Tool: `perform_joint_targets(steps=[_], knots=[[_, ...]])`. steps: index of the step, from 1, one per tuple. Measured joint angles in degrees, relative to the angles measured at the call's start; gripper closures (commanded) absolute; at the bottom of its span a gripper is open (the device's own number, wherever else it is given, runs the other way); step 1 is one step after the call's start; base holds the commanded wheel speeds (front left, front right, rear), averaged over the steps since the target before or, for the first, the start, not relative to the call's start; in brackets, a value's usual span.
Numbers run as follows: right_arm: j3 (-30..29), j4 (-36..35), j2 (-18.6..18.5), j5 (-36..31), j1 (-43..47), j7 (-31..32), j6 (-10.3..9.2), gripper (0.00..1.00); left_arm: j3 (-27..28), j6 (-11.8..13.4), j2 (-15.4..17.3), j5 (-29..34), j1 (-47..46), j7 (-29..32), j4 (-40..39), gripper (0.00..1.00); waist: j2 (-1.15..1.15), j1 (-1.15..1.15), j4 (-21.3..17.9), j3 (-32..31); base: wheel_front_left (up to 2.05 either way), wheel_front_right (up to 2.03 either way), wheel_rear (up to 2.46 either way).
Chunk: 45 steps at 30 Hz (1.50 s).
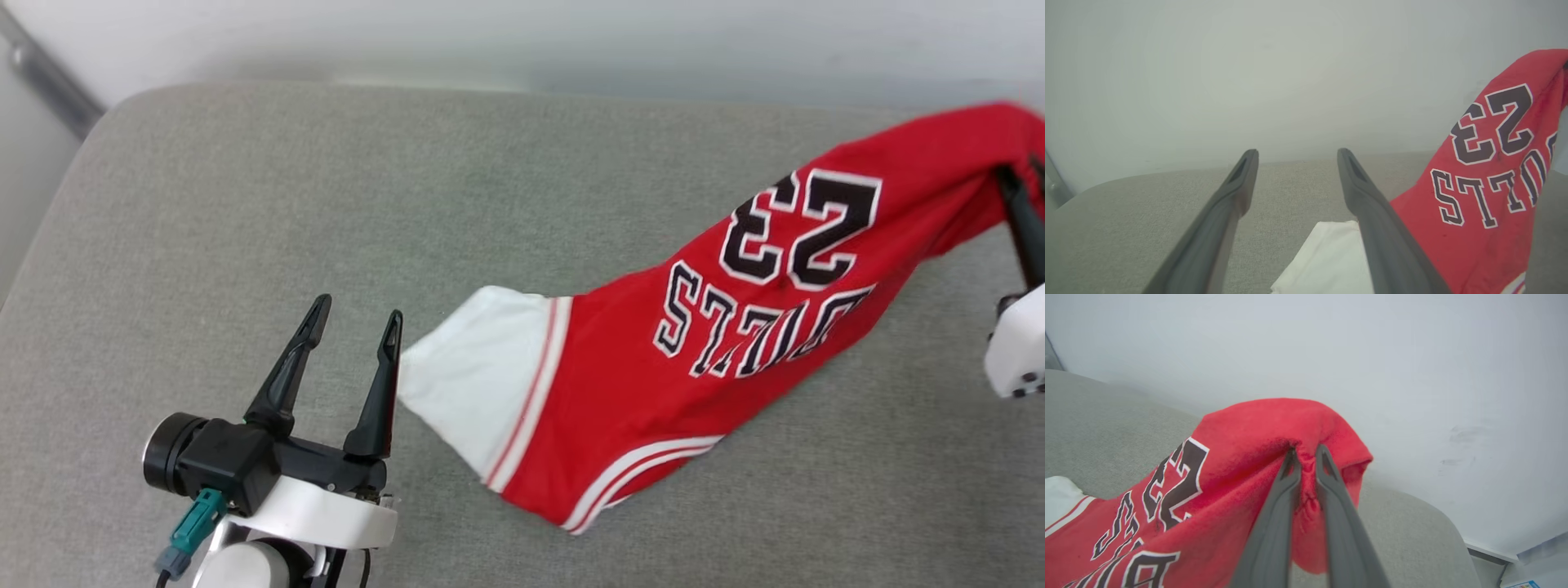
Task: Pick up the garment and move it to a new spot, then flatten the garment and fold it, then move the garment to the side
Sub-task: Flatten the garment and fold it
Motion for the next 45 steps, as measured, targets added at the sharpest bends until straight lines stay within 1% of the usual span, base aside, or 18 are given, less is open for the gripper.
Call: perform_joint_targets(steps=[1, 2, 4, 6, 9, 10, 12, 14, 17, 22, 28, 29, 30, 33, 37, 40, 45], knots=[[0.05, -2.78, -1.08, -0.62, -0.92, 0.11, 0.00, 1.00, -0.22, 0.00, -0.02, 0.00, 0.00, 0.00, -0.22, 0.00, 0.00, 0.00, -0.44, -0.59, 0.00, 0.00, 0.00], [0.20, -4.05, -1.79, -1.34, -1.68, 0.42, -0.01, 1.00, -0.48, 0.00, -0.04, -0.01, -0.04, 0.00, -0.31, 0.00, 0.00, 0.00, -0.34, -0.66, 0.00, 0.00, 0.00], [0.88, -5.98, -2.48, -2.01, -2.83, 2.82, -0.02, 1.00, -0.81, 0.00, -0.30, -0.20, -0.20, 0.00, -0.63, 0.00, 0.00, 0.00, 0.27, -0.51, 0.00, 0.00, 0.00], [2.82, -7.30, -2.94, -3.04, -3.28, 6.01, -0.01, 1.00, -0.89, 0.00, -0.48, -0.49, -0.28, 0.00, -0.79, 0.00, 0.00, 0.00, 1.17, -0.06, 0.00, 0.00, 0.00], [6.58, -7.11, -4.03, -3.78, -5.14, 11.13, -0.01, 1.00, -1.34, 0.00, -0.63, -0.66, -0.40, 0.00, -0.36, 0.00, 0.00, 0.00, 2.64, 0.98, 0.00, 0.00, 0.00], [8.13, -6.37, -4.74, -4.00, -5.75, 12.09, -0.01, 1.00, -1.66, 0.00, -0.63, -0.66, -0.53, 0.00, -0.08, 0.00, 0.00, 0.00, 3.21, 1.35, 0.00, 0.00, 0.00], [10.59, -3.64, -4.92, -3.37, -8.29, 12.94, -0.01, 1.00, -1.94, 0.00, -0.85, -0.89, -1.00, 0.00, 0.19, 0.00, 0.00, 0.00, 4.41, 2.16, 0.00, 0.00, 0.00], [12.76, -0.07, -5.28, -3.46, -12.54, 12.28, 0.00, 1.00, -2.27, 0.00, -0.81, -1.10, -1.71, 0.00, 0.37, 0.00, 0.00, 0.00, 5.60, 3.13, 0.00, 0.00, 0.00], [14.92, 8.51, -5.08, -3.33, -19.13, 10.48, -0.01, 1.00, -2.81, 0.00, -0.75, -1.26, -2.76, 0.00, 0.57, 0.00, 0.00, 0.00, 7.40, 4.56, 0.00, 0.00, 0.00], [17.34, 24.68, -5.58, -5.27, -31.05, 4.91, -0.01, 1.00, -4.54, 0.00, -1.13, -1.91, -5.06, 0.00, 0.67, 0.00, 0.00, 0.00, 10.73, 6.95, 0.00, 0.00, 0.00], [23.70, 42.19, -5.19, -8.20, -39.63, -2.14, -0.01, 1.00, -5.64, 0.00, -1.90, -2.60, -5.50, 0.00, 1.51, 0.00, 0.00, 0.01, 14.71, 9.27, 0.00, 0.00, 0.00], [25.17, 44.80, -5.21, -8.69, -40.45, -3.50, 0.00, 0.54, -5.71, 0.00, -1.97, -2.61, -5.56, 0.00, 1.58, 0.00, 0.00, 0.00, 15.23, 9.57, 0.00, 0.00, 0.00], [25.95, 47.74, -4.81, -8.44, -41.06, -4.27, -0.01, 0.00, -5.82, 0.00, -2.04, -2.61, -5.58, 0.00, 1.68, 0.00, 0.00, 0.01, 15.70, 9.83, 0.00, 0.00, 0.00], [29.87, 55.65, -3.72, -5.97, -41.38, -4.10, 0.01, 0.00, -5.75, 0.00, -2.16, -2.61, -5.59, 0.00, 2.00, 0.00, 0.00, 0.01, 16.54, 10.02, 0.00, 0.00, 0.00], [32.95, 60.96, -2.66, -1.36, -41.89, -5.35, 0.00, 0.00, -4.88, 0.00, -2.30, -2.58, -5.54, 0.00, 2.25, 0.00, 0.00, 0.00, 16.05, 9.19, 0.00, 0.00, 0.00], [34.54, 62.71, -1.69, 2.24, -41.84, -7.38, 0.00, 0.00, -4.09, 0.00, -2.23, -2.57, -5.39, 0.00, 2.29, 0.00, 0.00, 0.01, 14.86, 8.38, 0.00, 0.00, 0.00], [33.73, 62.50, -0.82, 8.00, -41.70, -15.13, -0.01, 0.00, -2.54, 0.00, -2.04, -2.59, -5.00, 0.00, 2.21, 0.00, 0.00, 0.00, 11.97, 6.70, 0.00, 0.00, 0.00]])
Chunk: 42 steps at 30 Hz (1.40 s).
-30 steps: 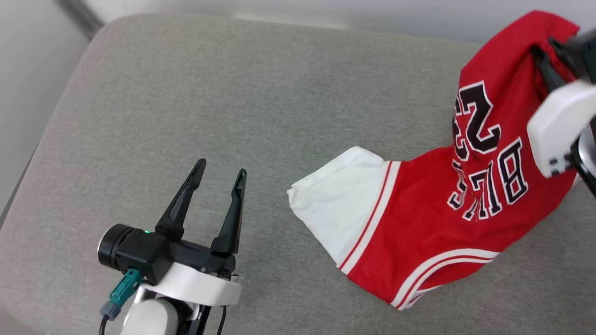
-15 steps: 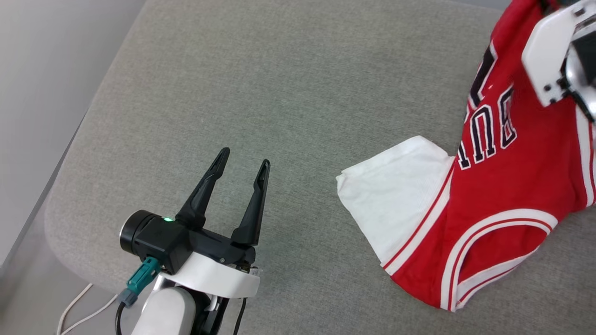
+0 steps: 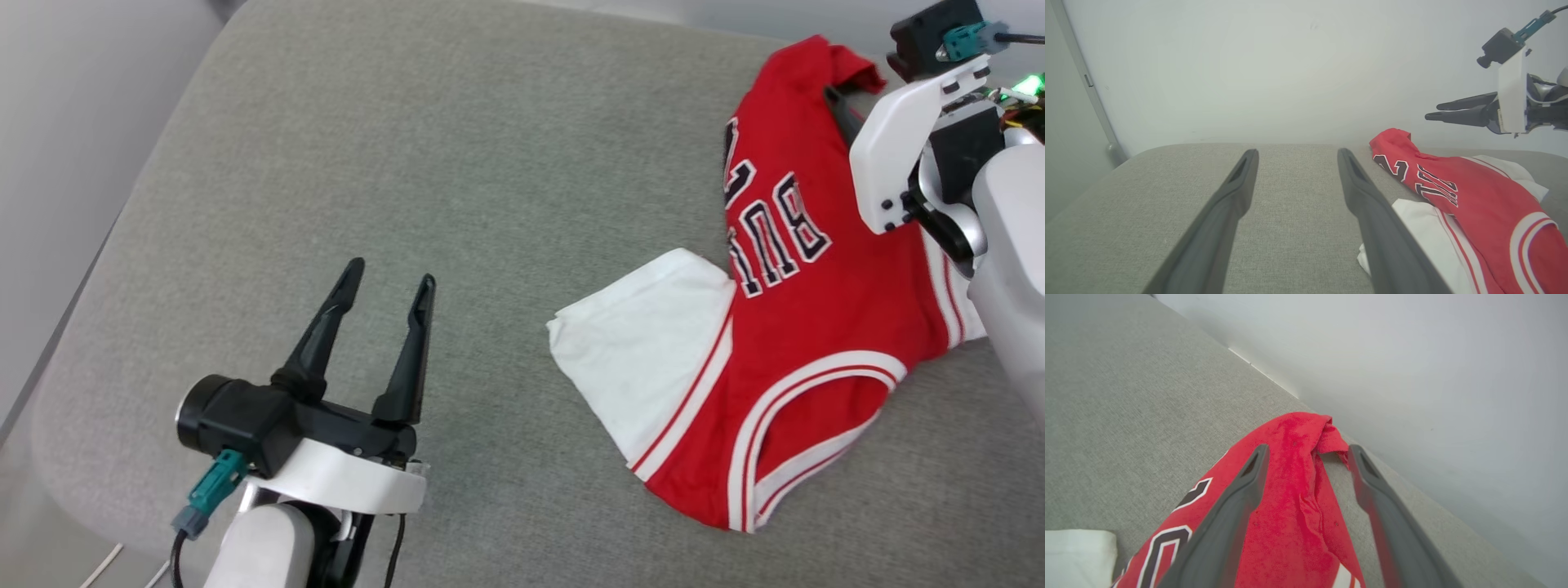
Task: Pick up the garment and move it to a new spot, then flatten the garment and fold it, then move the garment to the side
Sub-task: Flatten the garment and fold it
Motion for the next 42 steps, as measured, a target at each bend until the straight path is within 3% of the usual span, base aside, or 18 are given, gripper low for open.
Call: perform_joint_targets(steps=[8, 16, 22, 23, 25, 30, 37, 42], knots=[[-5.77, -6.16, 0.29, 5.10, 4.83, -15.27, 0.00, 0.00, 4.07, 0.00, 0.03, 0.04, 1.14, 0.00, -0.66, 0.00, 0.00, 0.00, -5.88, -3.37, 0.00, 0.00, 0.00], [-15.44, -18.94, 0.63, 5.23, 18.00, -22.70, 0.00, 0.00, 8.18, 0.00, -0.11, -0.19, 3.02, 0.00, -1.00, 0.00, 0.00, 0.00, -12.26, -6.38, 0.00, 0.00, 0.00], [-24.54, -31.54, 3.58, 2.36, 31.76, -23.01, 0.00, 0.00, 8.61, 0.00, 0.10, -1.19, 3.98, 0.00, -0.83, 0.00, 0.00, -0.01, -16.53, -7.83, 0.00, 0.00, 0.00], [-29.08, -39.05, 6.64, -0.56, 40.49, -22.69, 0.00, 0.00, 7.59, 0.00, 0.53, -1.64, 4.59, 0.00, 0.41, 0.00, 0.00, -0.01, -18.55, -8.21, 0.00, 0.00, 0.00], [-30.58, -41.86, 8.64, -0.83, 44.25, -22.92, 0.00, 0.00, 6.94, 0.00, 0.67, -2.34, 4.69, 0.00, 1.21, 0.00, 0.00, -0.01, -19.24, -8.31, 0.00, 0.00, 0.00], [-31.93, -45.42, 11.52, -2.78, 51.08, -23.32, -0.01, 0.00, 5.08, 0.00, 1.72, -2.79, 5.79, 0.00, 3.49, 0.00, 0.00, -0.01, -20.59, -8.42, 0.00, 0.00, 0.00], [-32.47, -47.34, 12.87, -4.27, 52.25, -22.91, -0.01, 0.00, 2.93, 0.00, 3.08, -3.11, 5.36, 0.00, 4.42, 0.00, 0.00, 0.00, -22.59, -7.64, 0.00, 0.00, 0.00], [-33.81, -48.79, 12.92, -5.14, 52.07, -21.00, -0.01, 0.00, -4.35, 0.00, 4.49, -3.98, -0.19, 3.68, 5.14, 0.00, 0.00, 0.00, -23.76, -5.92, 0.00, 0.00, 0.00]])
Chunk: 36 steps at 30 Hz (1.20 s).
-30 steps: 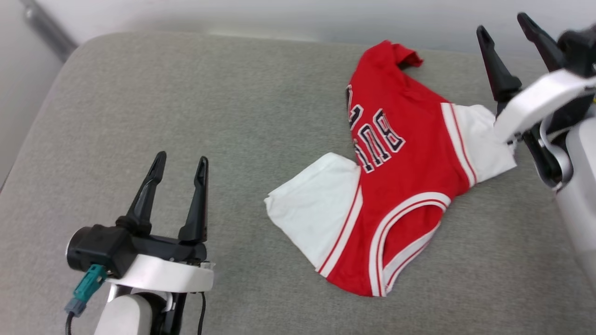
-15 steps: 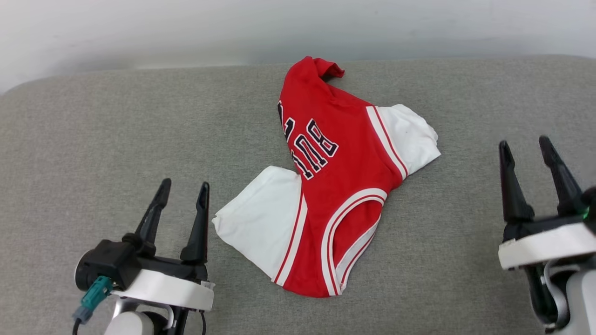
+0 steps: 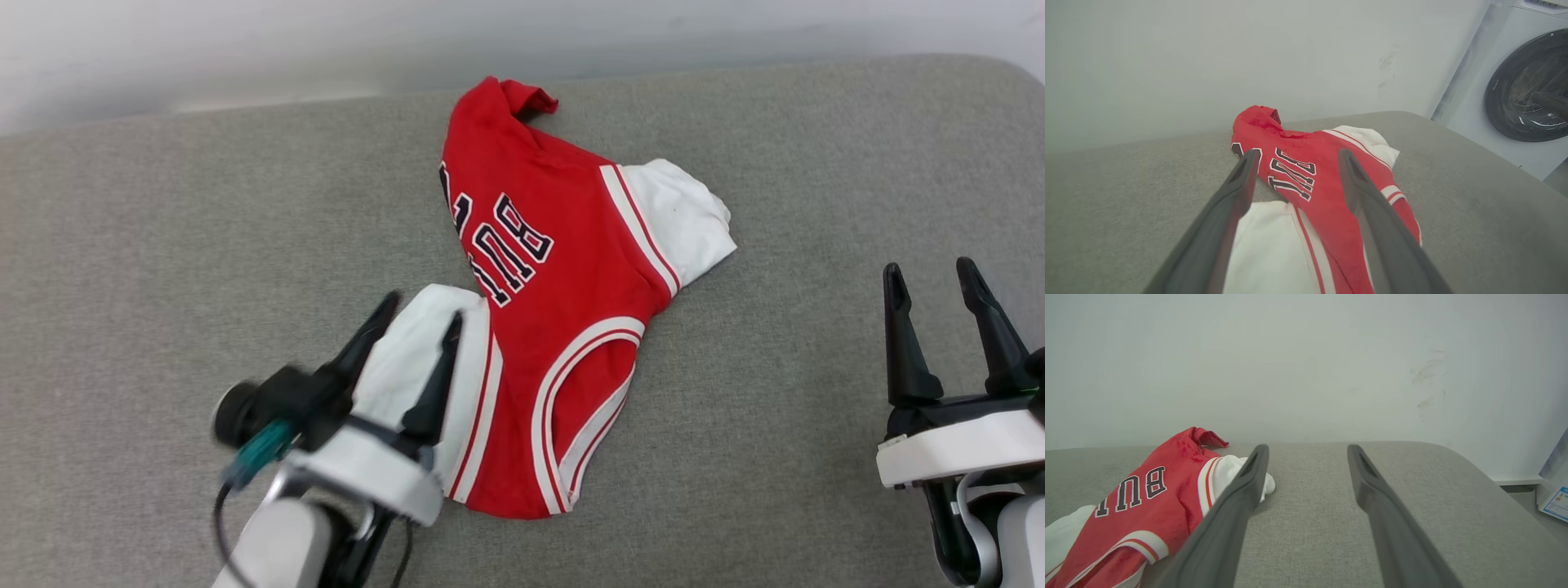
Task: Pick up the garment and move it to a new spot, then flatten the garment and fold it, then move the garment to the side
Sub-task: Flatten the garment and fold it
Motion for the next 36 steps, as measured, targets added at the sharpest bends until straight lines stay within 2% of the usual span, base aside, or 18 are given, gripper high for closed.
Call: perform_joint_targets(steps=[6, 9, 12, 18, 19, 22, 26, 27, 28, 36], knots=[[-0.07, -0.85, 0.78, -1.03, -0.40, 1.37, 0.00, 0.00, -10.83, 0.00, -0.87, -3.37, -13.41, 18.05, 1.71, 0.00, 0.00, 0.00, -1.91, 2.98, 0.00, 0.00, 0.00], [0.20, -0.73, 1.27, -1.13, -0.95, 1.37, 0.00, 0.00, -14.64, 0.00, -1.99, -4.61, -20.01, 27.31, 4.80, 0.00, 0.00, 0.00, -3.43, 4.28, 0.00, 0.00, 0.00], [0.22, -0.27, 1.90, -1.18, -1.39, 1.10, 0.00, 0.00, -16.97, -0.08, -2.92, -4.66, -24.82, 33.81, 8.56, 0.00, 0.00, 0.00, -5.06, 5.58, 0.00, 0.00, 0.00], [1.16, 1.69, 2.93, -1.12, -2.21, 0.00, 0.00, 0.00, -20.07, -0.08, -4.13, -2.96, -32.40, 40.00, 16.75, 0.00, 0.00, 0.00, -8.26, 8.27, 0.00, 0.00, 0.00], [1.74, 2.86, 3.42, -1.03, -2.55, -0.85, 0.00, 0.00, -21.35, 0.08, -3.79, -0.83, -35.57, 40.99, 21.36, 0.00, 0.00, 0.00, -9.76, 9.51, 0.00, 0.00, 0.00], [1.93, 3.91, 3.68, -0.85, -2.96, -1.67, 0.00, 0.00, -23.03, 0.10, -3.37, 1.42, -38.30, 41.51, 25.63, 0.00, 0.00, 0.00, -10.89, 10.74, 0.00, 0.00, 0.00], [2.12, 5.13, 4.06, -0.85, -3.50, -2.52, 0.00, 0.00, -26.03, 0.09, -3.57, 1.05, -40.31, 43.40, 29.85, 0.00, 0.00, 0.00, -11.69, 11.85, 0.00, 0.00, 0.00], [2.19, 5.43, 4.12, -0.85, -3.52, -2.54, 0.00, 0.00, -26.74, 0.09, -3.60, 0.26, -40.83, 43.57, 30.30, 0.60, 0.00, 0.00, -11.75, 11.96, 0.00, 0.00, 0.00], [2.22, 5.76, 4.17, -0.88, -3.58, -2.71, 0.00, 0.00, -27.24, 0.09, -3.59, -0.66, -40.97, 43.34, 30.58, 1.00, 0.00, 0.00, -11.74, 11.99, 0.00, 0.00, 0.00], [1.29, 6.95, 4.06, -1.63, -4.02, -2.54, 0.00, 0.00, -34.77, 0.07, -4.88, -10.14, -39.53, 38.73, 27.69, 1.00, 0.00, 0.00, -9.93, 9.97, 0.00, 0.00, 0.00]])
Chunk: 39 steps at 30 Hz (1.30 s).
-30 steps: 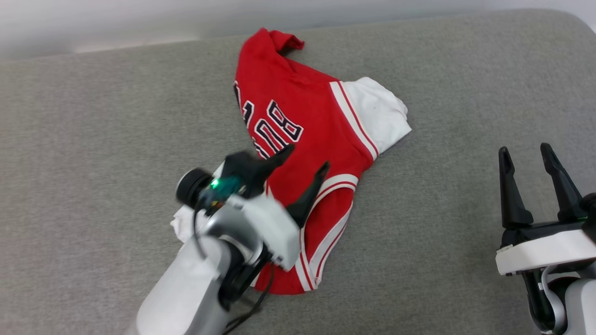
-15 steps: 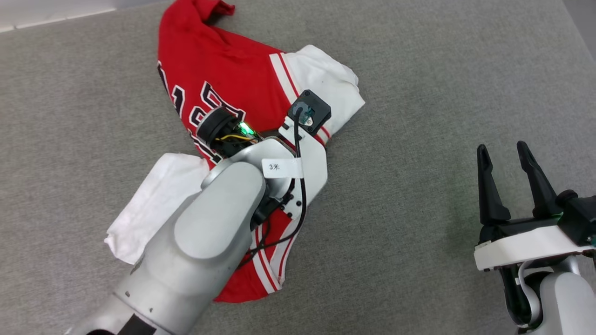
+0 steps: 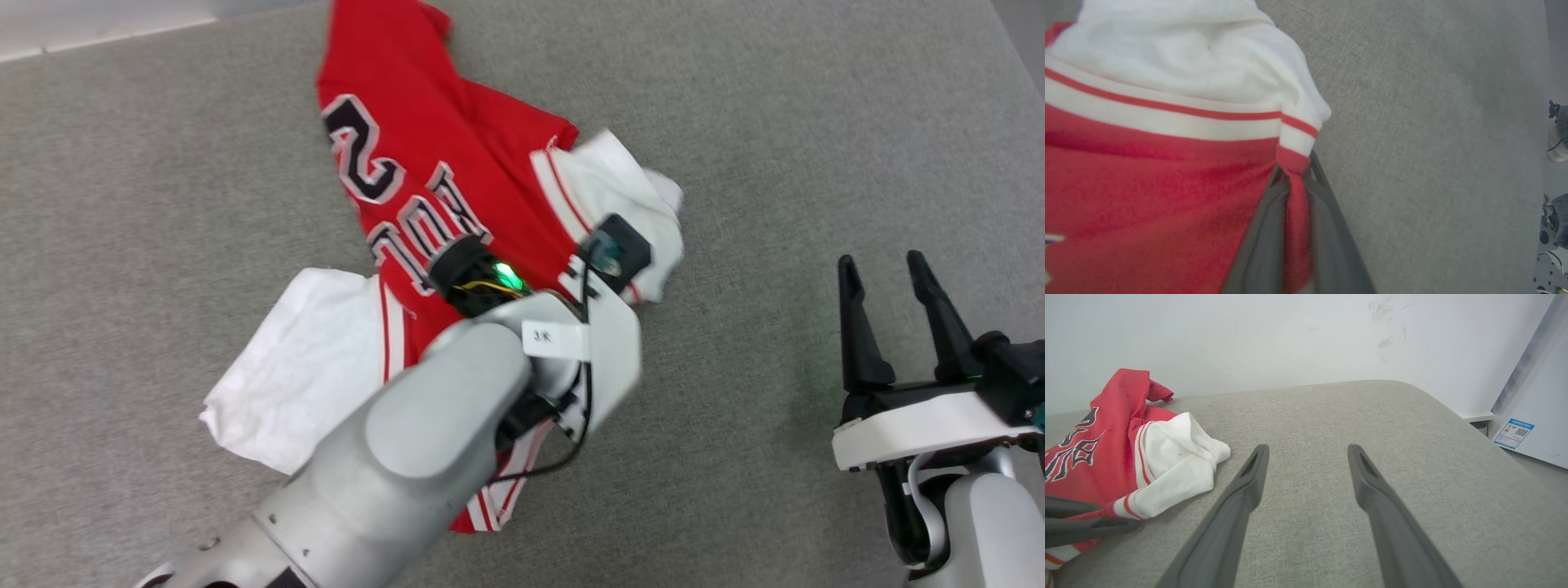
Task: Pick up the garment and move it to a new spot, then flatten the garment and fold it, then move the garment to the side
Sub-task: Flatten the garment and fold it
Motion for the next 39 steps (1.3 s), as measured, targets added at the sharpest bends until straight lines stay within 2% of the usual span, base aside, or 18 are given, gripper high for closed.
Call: perform_joint_targets(steps=[7, 13, 14, 15, 16, 19, 21, 27, 33, 39], knots=[[-1.30, -0.96, -0.55, -1.08, -0.76, 1.25, 0.00, 0.00, -8.92, -0.07, -2.26, -5.13, 2.55, -3.05, -4.99, 1.00, 0.00, 0.00, 1.82, -3.24, 0.00, 0.00, 0.00], [-1.49, -2.30, -0.56, -1.46, -0.99, 2.64, 0.00, 0.00, -15.85, -0.07, -3.42, -5.59, 5.16, -6.43, -4.10, 1.00, 0.00, 0.00, 1.57, -4.17, 0.00, 0.00, 0.00], [-1.45, -2.42, -0.54, -1.46, -0.99, 2.66, 0.00, 0.00, -16.62, -0.07, -3.53, -5.55, 5.65, -7.31, -3.67, 0.73, 0.00, 0.00, 1.50, -4.16, 0.00, 0.00, 0.00], [-1.48, -2.56, -0.54, -1.46, -0.99, 2.68, 0.00, 0.00, -17.51, -0.05, -3.54, -5.54, 5.90, -8.56, -3.39, 0.08, 0.00, 0.00, 1.44, -4.12, 0.00, 0.00, 0.00], [-1.49, -2.55, -0.54, -1.46, -0.98, 2.74, 0.00, 0.00, -17.90, -0.07, -3.58, -5.73, 6.03, -9.82, -3.22, 0.00, 0.00, 0.00, 1.44, -4.09, 0.00, 0.00, 0.00], [-1.46, -2.50, -0.48, -1.46, -0.88, 2.99, 0.00, 0.00, -17.25, 0.09, -3.69, -7.36, 6.06, -14.34, -3.42, 0.00, 0.00, 0.00, 1.86, -4.08, 0.00, 0.00, 0.00], [-1.59, -2.34, -0.49, -1.47, -0.75, 3.13, 0.00, 0.00, -15.80, 1.07, -3.74, -7.64, 5.18, -18.03, -3.24, 0.00, 0.00, 0.00, 2.55, -4.21, 0.00, 0.00, 0.00], [-1.67, -2.26, -1.18, -1.46, -0.58, 3.83, 0.00, 0.00, -8.15, 4.10, -2.87, -8.55, 1.37, -29.75, -1.55, 0.00, 0.00, 0.00, 5.34, -5.79, 0.00, 0.00, 0.00], [-1.55, -2.63, -1.87, -1.34, 0.21, 5.01, 0.00, 0.00, -1.04, 8.76, 3.97, -7.56, 0.24, -39.17, -1.69, 0.00, 0.00, 0.00, 8.49, -8.43, 0.00, 0.00, 0.00], [-1.00, -2.78, -1.80, -0.98, 1.36, 5.52, 0.00, 0.00, 6.88, 14.02, 12.43, -7.77, 5.11, -42.06, -6.75, 0.00, 0.00, 0.00, 10.57, -11.12, 0.00, 0.00, 0.00]])
